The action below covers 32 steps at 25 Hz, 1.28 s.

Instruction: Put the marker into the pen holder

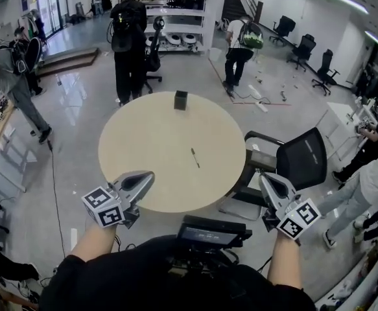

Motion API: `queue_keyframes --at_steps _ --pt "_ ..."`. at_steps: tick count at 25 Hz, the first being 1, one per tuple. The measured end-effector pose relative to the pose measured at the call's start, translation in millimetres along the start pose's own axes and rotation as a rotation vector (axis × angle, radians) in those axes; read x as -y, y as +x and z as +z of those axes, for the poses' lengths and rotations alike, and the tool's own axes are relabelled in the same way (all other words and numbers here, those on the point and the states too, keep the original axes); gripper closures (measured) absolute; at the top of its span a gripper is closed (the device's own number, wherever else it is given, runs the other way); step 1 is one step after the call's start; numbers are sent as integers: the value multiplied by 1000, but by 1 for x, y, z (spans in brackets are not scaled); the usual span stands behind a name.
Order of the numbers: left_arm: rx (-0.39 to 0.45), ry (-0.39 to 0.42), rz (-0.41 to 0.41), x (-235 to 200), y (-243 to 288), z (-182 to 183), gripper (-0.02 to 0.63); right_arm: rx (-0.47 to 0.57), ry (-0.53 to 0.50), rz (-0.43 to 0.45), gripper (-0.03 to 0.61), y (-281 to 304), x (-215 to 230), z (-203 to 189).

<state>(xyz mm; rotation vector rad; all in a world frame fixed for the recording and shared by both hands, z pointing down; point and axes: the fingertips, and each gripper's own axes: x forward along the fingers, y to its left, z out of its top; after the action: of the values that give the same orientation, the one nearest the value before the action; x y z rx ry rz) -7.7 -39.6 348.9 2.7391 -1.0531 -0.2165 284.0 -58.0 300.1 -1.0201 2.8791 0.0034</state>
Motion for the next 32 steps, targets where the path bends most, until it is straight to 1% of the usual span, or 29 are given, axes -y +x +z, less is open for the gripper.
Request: queue_keyframes --at_steps 3,5,8,12,15,19,22,24,26,28,32 --pt "-27 7 -5 6 39 -9 618 4 19 4 575 -7 36 -4" --pt "-40 12 5 4 55 -9 618 -8 27 16 575 -6 52 -8" --pt "-42 8 34 -9 65 -4 617 -23 40 31 574 8 72 -12" --pt "-42 -10 40 -36 81 -10 617 -33 40 36 575 32 95 -17" --pt "-37 -7 27 -69 90 -9 617 -47 19 39 575 64 103 -19" --pt "-40 -36 -12 -129 105 -3 617 -56 8 -17 575 111 119 -16" --pt "-69 -54 -21 -178 110 1 618 -78 8 -30 574 157 124 -20" --pt "-90 -67 -34 -206 117 1 618 -83 3 -55 574 181 133 -19" --pt "-117 -85 -46 -233 125 -7 618 -82 17 -80 575 202 144 -26" --pt "-149 -95 -50 -258 132 -18 618 -93 28 -83 574 223 152 -40" --pt "-191 -132 -13 -294 149 -47 618 -120 46 -54 574 254 170 -70"
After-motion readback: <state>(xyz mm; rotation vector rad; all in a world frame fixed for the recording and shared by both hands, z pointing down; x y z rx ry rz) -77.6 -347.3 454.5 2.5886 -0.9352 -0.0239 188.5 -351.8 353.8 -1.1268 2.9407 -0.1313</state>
